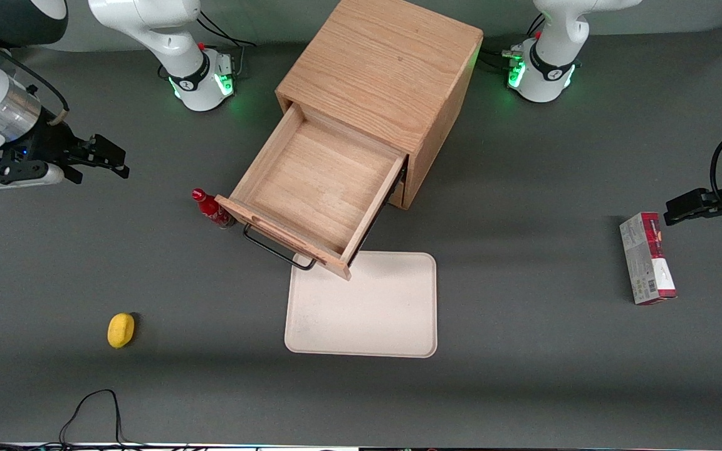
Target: Open upper drawer
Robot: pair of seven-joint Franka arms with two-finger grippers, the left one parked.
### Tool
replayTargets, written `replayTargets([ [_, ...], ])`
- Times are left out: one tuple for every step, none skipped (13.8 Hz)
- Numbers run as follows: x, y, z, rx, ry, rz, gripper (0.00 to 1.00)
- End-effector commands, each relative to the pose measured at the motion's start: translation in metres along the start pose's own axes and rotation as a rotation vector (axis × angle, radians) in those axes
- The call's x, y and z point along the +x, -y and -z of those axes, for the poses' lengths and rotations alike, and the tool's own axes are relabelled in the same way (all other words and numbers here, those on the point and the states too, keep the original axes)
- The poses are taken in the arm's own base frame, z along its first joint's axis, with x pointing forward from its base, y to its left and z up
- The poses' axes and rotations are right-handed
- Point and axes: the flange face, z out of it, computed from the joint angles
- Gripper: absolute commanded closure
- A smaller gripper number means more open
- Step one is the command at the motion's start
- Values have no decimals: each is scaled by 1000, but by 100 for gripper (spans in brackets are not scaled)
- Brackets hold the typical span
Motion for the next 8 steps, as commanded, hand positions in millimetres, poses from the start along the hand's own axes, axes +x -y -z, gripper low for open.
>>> replayTargets([
  [18, -14, -2, 9, 1, 23, 0],
  [24, -16, 4, 14, 8, 17, 0],
  [31, -17, 8, 17, 15, 15, 0],
  [37, -17, 13, 19, 22, 16, 0],
  [44, -13, 18, 23, 16, 16, 0],
  [48, -10, 28, 23, -3, -1, 0],
  [51, -9, 39, 24, -26, 4, 0],
  [52, -9, 45, 24, -38, -1, 0],
])
